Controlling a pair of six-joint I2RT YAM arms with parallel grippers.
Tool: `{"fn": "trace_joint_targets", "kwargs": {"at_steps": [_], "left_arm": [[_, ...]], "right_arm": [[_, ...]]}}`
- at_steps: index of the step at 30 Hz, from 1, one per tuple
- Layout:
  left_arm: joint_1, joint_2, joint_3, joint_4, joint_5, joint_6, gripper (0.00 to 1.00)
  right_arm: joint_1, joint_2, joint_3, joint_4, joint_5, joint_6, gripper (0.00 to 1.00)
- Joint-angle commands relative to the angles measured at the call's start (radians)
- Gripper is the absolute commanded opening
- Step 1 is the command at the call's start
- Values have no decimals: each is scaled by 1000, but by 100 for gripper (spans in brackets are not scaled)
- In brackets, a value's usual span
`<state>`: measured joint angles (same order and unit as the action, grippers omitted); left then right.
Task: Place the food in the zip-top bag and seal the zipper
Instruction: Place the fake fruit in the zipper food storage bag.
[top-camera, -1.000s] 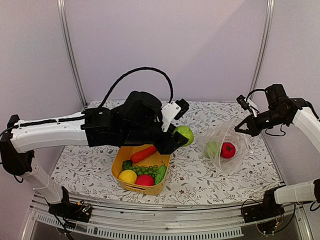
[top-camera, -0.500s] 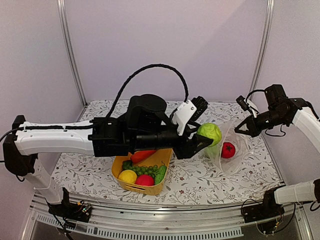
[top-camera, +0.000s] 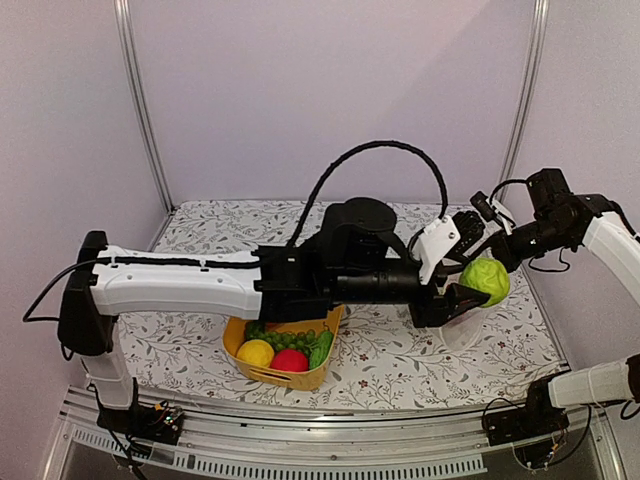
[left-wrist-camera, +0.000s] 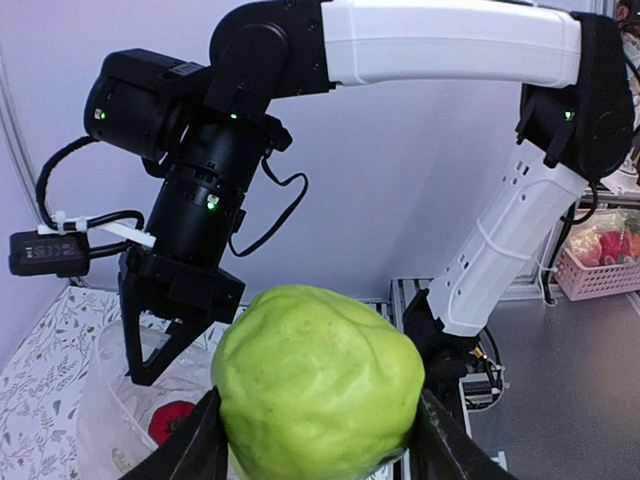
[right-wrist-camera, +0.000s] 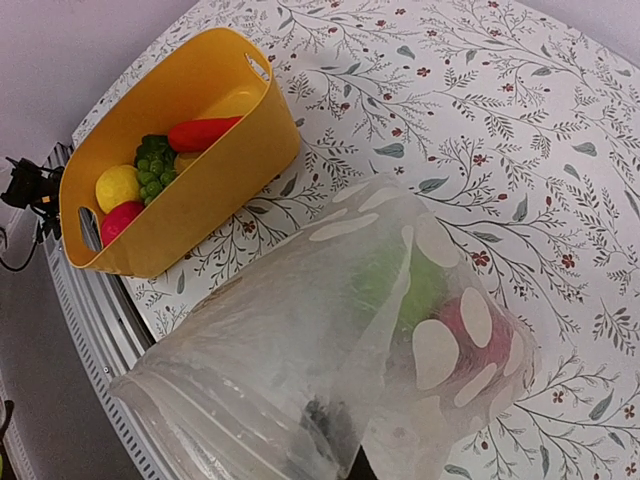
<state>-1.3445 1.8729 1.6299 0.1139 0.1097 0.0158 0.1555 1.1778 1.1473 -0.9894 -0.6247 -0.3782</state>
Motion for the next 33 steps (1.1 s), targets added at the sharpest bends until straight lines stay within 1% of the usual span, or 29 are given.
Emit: {"fn": "trace_joint_targets", "kwargs": {"at_steps": [1, 8, 11, 15, 20, 23, 27, 28, 29, 31, 33], "left_arm": [[-23, 105, 112, -26, -33, 60, 37], [-44, 241, 246, -69, -105, 104, 37], [-47, 286, 285, -110, -189, 123, 36], [-46, 311, 287, -170, -308, 163, 36], [-44, 333, 278, -206, -489, 138, 37], [-44, 378, 308, -223, -578, 129, 42], [-45, 463, 405, -291, -708, 117, 50], [-44, 483, 426, -295, -732, 118, 53], [-45, 498, 446, -298, -754, 116, 58], [-45, 524, 481, -308, -797, 106, 71], [-45, 528, 504, -329, -813, 84, 80]], "right_arm": [[6, -2, 32, -18, -24, 11, 0], [7, -5, 32, -20, -20, 11, 0], [6, 3, 39, -28, -16, 16, 0], [7, -10, 37, -29, -5, 12, 0], [7, -11, 36, -30, -9, 21, 0], [7, -16, 35, -28, -8, 22, 0], [6, -10, 51, -38, -24, 31, 0], [7, -10, 53, -42, -25, 31, 0], [7, -10, 53, -44, -26, 30, 0], [7, -4, 53, -45, -19, 29, 0], [7, 7, 53, -41, -4, 34, 0]]}}
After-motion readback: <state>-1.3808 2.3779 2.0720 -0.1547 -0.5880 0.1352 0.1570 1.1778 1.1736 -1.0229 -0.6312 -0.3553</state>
